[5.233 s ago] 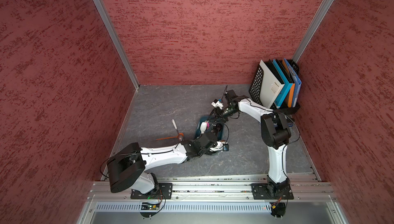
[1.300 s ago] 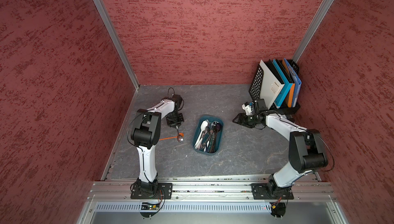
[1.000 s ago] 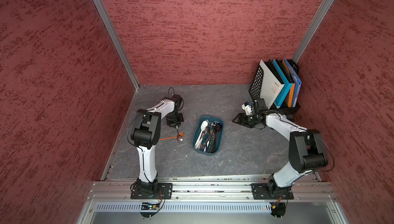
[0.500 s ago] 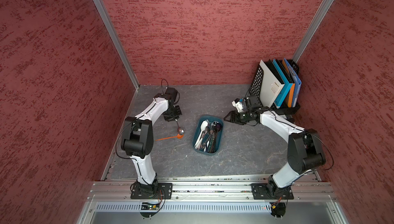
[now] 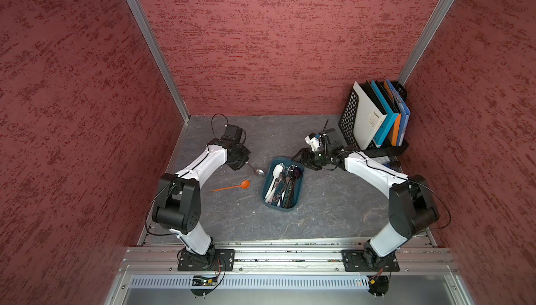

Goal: Put the spoon into the storage box
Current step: Pick up the spoon from the center of the board, then place the spoon in the storage box.

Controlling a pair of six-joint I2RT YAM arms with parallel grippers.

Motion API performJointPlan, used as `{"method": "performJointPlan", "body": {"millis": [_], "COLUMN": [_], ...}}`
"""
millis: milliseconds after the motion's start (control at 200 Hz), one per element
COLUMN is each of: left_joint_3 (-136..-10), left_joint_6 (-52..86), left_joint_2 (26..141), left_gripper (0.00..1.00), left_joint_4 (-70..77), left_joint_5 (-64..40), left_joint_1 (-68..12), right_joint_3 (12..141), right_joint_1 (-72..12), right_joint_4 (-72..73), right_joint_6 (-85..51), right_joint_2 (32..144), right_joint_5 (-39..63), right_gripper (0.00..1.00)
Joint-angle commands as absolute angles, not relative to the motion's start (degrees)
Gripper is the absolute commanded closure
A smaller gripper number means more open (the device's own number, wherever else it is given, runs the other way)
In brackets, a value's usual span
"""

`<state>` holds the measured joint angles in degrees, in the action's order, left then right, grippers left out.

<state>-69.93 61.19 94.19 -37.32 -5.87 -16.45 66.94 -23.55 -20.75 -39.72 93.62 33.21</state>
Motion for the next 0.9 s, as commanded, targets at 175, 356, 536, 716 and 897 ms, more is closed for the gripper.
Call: {"method": "performJointPlan", "body": {"millis": [175, 356, 536, 716, 897], "left_joint_3": [-71.12, -68.23, -68.09, -66.63, -66.83], "left_joint_6": [80.26, 88.53, 91.85, 95.16, 98.70], "left_joint_2": [95.47, 95.33, 97.01, 96.33, 96.83], "left_gripper": [1.00, 1.00, 1.00, 1.00, 1.00], "left_joint_4": [-24.55, -17.81, -12.01, -9.59, -7.59], "left_joint_5": [1.82, 5.44, 5.82, 7.49, 8.62], "left_joint_1": [-25.91, -30.09, -32.54, -34.03, -35.28], "right_joint_3": [64.24, 61.54, 60.13, 58.03, 55.03], "right_joint_1": [-25.22, -27.40, -28.73, -29.57, -32.67], "right_joint_4": [-9.17, -4.94, -4.22, -1.36, 1.39], "right_joint_6": [-62.51, -68.81, -70.06, -71.66, -70.92], "right_joint_2": [86.96, 85.61, 85.35, 85.19, 83.87], "right_joint_5": [24.13, 19.56, 16.63, 14.68, 7.13], "right_gripper": [0.37, 0.37, 0.37, 0.37, 0.37]}}
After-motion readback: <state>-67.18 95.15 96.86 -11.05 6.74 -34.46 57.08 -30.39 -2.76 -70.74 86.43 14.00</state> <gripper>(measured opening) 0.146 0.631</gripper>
